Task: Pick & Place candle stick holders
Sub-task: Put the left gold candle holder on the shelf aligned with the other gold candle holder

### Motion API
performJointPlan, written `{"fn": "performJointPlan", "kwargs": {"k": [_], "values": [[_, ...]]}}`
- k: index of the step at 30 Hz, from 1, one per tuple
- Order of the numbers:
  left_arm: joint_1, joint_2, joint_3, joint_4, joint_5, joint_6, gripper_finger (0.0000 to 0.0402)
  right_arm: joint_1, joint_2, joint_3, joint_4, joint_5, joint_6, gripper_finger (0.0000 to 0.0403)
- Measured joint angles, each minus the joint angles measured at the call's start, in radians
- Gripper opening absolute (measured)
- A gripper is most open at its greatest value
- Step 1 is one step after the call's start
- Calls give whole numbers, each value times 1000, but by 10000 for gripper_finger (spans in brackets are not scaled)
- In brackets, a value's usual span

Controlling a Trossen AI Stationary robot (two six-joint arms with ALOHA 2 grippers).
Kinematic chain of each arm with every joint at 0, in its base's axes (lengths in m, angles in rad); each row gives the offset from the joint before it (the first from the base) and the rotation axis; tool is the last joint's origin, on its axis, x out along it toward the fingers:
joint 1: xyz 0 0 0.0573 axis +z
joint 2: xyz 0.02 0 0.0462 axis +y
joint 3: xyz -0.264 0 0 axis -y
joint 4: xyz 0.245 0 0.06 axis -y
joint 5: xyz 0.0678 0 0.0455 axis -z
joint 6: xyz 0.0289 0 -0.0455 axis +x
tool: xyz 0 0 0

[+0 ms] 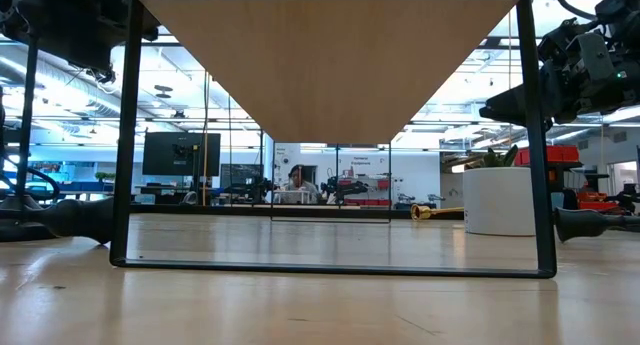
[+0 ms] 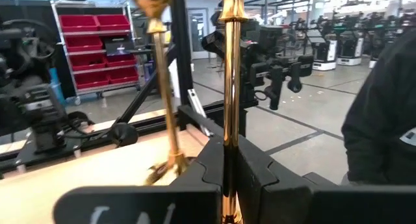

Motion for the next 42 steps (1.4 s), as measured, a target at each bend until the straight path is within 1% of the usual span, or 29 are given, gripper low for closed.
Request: {"fn": "performJointPlan", "kwargs": {"k": [12,17,21,26,29,34,37,42], "values": [[2,0,0,-1,-2,12,14,0,0,0,0,0,0,114],[2,0,1,-9,-51,-5,14,0,0,0,0,0,0,114],[1,0,1,-8,-15,-2,14,0,0,0,0,0,0,114],[0,0,31,-59,-8,-2,14,0,0,0,0,0,0,114],[0,20,54,-69,-5,-2,15,0,0,0,0,0,0,114],[14,62,56,-67,-10,-17,48,0,0,0,0,0,0,114],[15,58,58,-86,-16,-15,65,0,0,0,0,0,0,114],[16,48,56,-97,-13,-9,77,0,0,0,0,0,0,114]]}}
